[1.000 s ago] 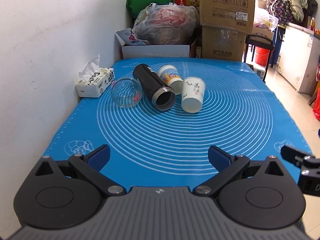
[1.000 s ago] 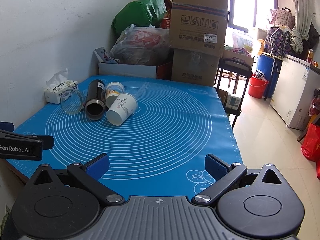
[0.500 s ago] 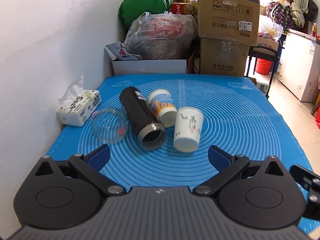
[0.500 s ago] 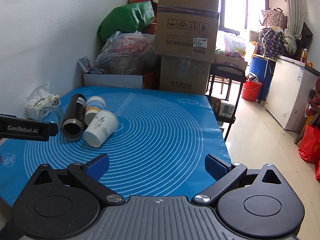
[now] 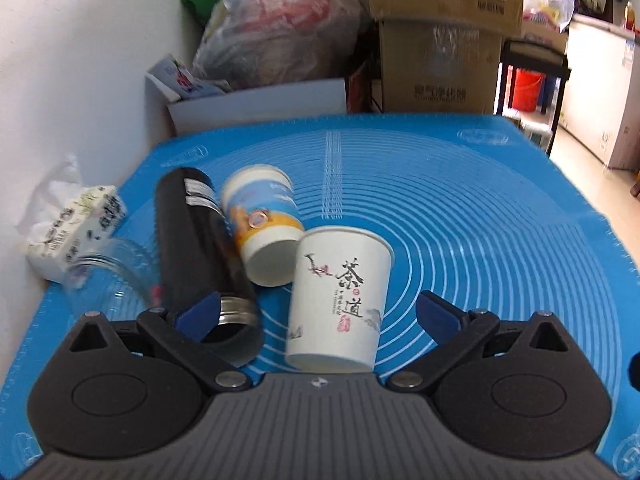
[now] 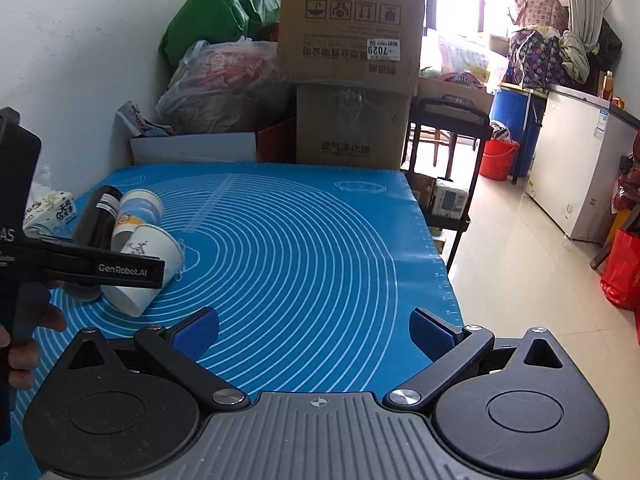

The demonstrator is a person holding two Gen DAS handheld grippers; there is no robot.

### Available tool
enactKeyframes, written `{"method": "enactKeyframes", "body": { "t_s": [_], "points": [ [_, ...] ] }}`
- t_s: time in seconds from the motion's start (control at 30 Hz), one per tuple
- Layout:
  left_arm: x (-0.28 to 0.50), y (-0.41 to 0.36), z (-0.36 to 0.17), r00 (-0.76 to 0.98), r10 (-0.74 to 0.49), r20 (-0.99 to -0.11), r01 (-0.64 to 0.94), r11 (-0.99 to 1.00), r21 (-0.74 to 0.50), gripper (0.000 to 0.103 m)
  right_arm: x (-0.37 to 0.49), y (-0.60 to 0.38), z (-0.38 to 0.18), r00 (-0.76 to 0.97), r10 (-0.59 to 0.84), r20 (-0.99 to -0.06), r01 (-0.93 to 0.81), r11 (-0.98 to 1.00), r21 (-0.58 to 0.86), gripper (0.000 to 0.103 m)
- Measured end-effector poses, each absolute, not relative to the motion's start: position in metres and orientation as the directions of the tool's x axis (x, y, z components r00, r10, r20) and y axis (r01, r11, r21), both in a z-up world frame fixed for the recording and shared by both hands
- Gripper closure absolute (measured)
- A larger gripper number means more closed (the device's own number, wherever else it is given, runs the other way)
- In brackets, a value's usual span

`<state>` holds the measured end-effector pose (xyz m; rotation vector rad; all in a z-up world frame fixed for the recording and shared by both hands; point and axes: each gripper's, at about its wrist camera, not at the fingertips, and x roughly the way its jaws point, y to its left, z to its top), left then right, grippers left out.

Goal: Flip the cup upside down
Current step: 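Move the left tool to the white paper cup and close on it, then lift the white cup off the mat with the left tool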

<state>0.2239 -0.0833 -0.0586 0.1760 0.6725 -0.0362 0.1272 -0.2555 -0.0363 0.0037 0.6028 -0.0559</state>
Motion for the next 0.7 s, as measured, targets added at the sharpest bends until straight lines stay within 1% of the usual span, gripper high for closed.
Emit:
{"method": "enactKeyframes", "body": {
  "t_s": [0.07,0.2,0.23,0.27,0.3,0.33,0.37,0.4,0.43,0.5,0.7],
  "points": [
    [0.227,-0.089,-0.064,0.789,0.037,-0.613,0.098,0.978,0.185,0.001,0.133,-0.258,-0.041,0.818,-0.054,-0.572,0.056,0.998,-0.015,0.0],
    [0.237,-0.097,-0.072,0.765,0.023,-0.643,0.125,0.975,0.184,0.002,0.138,-0.262,-0.047,0.811,-0.058,-0.582,0.06,0.998,-0.017,0.0],
    [0.239,-0.099,-0.074,0.76,0.03,-0.649,0.128,0.972,0.195,0.005,0.139,-0.263,-0.048,0.81,-0.059,-0.583,0.062,0.998,-0.015,0.0],
    [0.241,-0.099,-0.077,0.754,0.035,-0.656,0.129,0.971,0.201,0.011,0.139,-0.264,-0.049,0.809,-0.059,-0.585,0.064,0.998,-0.013,0.0],
    [0.244,-0.1,-0.081,0.738,0.038,-0.674,0.133,0.971,0.201,0.024,0.139,-0.265,-0.05,0.808,-0.059,-0.586,0.065,0.998,-0.011,0.0],
    [0.248,-0.099,-0.083,0.717,0.034,-0.696,0.14,0.972,0.191,0.027,0.14,-0.266,-0.05,0.807,-0.059,-0.587,0.066,0.998,-0.011,0.0],
    [0.251,-0.098,-0.086,0.699,0.029,-0.714,0.14,0.974,0.177,0.028,0.139,-0.267,-0.05,0.807,-0.061,-0.588,0.067,0.998,-0.013,0.0],
    [0.252,-0.096,-0.086,0.697,0.021,-0.717,0.134,0.978,0.158,0.03,0.139,-0.267,-0.05,0.806,-0.063,-0.588,0.068,0.998,-0.014,0.0],
    [0.251,-0.094,-0.085,0.699,0.022,-0.715,0.128,0.979,0.156,0.037,0.138,-0.268,-0.05,0.806,-0.064,-0.588,0.069,0.998,-0.015,0.0],
    [0.251,-0.094,-0.083,0.696,0.017,-0.718,0.132,0.98,0.151,0.042,0.136,-0.268,-0.049,0.806,-0.067,-0.588,0.072,0.997,-0.015,0.0],
    [0.24,-0.089,-0.07,0.699,-0.017,-0.715,0.146,0.982,0.12,0.043,0.129,-0.268,-0.045,0.809,-0.069,-0.584,0.076,0.997,-0.013,0.0]
  ]
}}
